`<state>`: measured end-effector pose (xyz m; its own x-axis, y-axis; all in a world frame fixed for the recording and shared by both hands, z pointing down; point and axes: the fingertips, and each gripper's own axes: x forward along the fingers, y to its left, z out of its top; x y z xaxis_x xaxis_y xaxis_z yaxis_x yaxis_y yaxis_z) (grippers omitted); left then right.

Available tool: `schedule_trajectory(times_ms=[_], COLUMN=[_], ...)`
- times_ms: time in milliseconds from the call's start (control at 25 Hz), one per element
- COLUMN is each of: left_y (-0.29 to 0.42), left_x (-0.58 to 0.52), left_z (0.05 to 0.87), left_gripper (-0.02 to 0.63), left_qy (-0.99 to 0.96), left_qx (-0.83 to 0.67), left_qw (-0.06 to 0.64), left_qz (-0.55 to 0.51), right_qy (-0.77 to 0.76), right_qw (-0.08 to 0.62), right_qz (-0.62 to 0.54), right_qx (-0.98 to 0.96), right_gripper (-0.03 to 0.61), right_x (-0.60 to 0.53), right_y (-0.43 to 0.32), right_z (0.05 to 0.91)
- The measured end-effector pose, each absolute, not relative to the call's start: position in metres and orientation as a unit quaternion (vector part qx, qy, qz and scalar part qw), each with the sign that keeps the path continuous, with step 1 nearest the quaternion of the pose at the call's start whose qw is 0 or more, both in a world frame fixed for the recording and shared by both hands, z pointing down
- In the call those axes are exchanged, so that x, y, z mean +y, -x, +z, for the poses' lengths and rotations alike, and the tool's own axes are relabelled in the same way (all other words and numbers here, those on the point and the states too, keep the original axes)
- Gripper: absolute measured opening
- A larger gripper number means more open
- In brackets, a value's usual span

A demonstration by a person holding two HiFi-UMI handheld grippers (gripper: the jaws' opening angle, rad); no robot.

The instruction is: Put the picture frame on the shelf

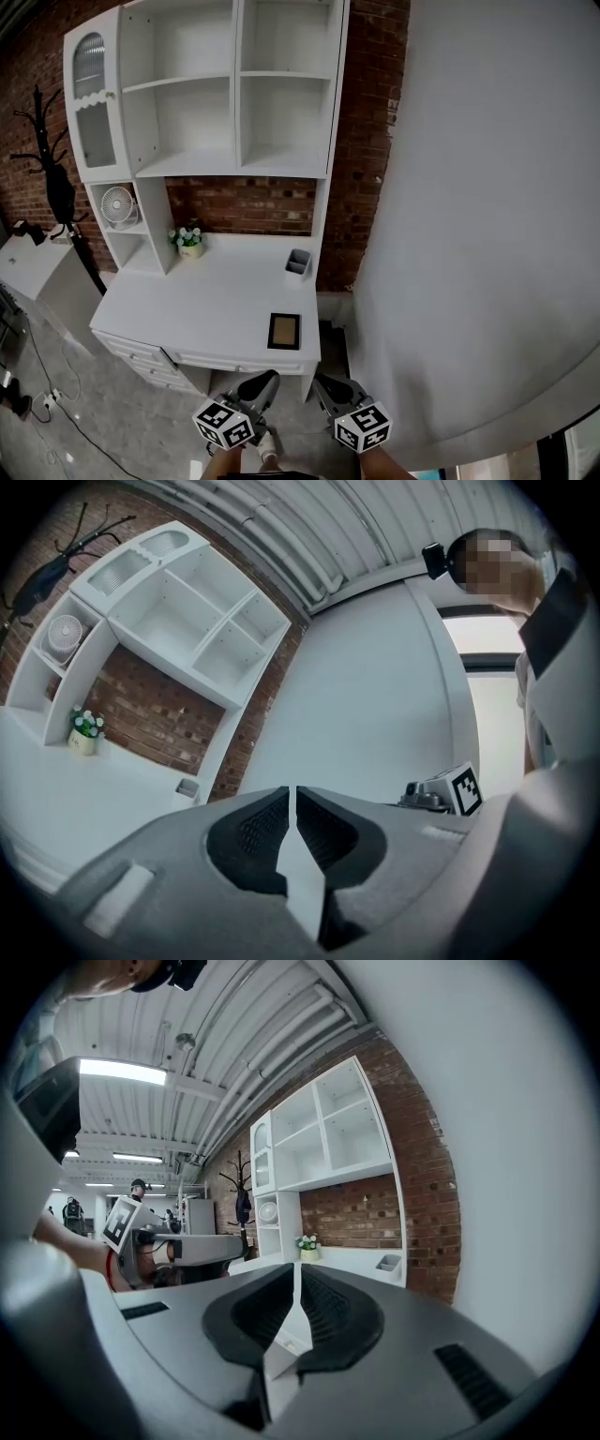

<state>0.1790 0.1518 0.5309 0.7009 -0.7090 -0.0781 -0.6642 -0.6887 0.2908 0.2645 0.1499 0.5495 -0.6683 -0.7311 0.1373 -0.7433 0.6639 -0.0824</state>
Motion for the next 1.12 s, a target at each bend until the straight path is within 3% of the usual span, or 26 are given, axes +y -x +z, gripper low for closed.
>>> schedule_trajectory(times_ms=[720,960,1120], left_y=[-0.136,-0.141,-0.146], left_x=[-0.044,-0.083,-0.103], left_z=[0.562,0.609,0.645], left_gripper=[0.012,0.014,0.087], left_qy=[-0.919,-0.904,-0.887], left_qx=[-0.35,-0.372,-0.39], left_qw=[0.173,0.213,0.243], left_qz=[-0.057,0.005,0.046], right_qy=[-0.431,-0.437,-0.437], right_qw=[0.085,0.117,0.137], right_qz=[0.092,0.131,0.183], right_qx=[-0.894,-0.882,-0.87], right_gripper=[0.021,0.082,0.107], right_x=[-0.045,-0.08,-0.103], right_y=[-0.213,-0.215,-0.222], right_z=[0.571,0.613,0.651])
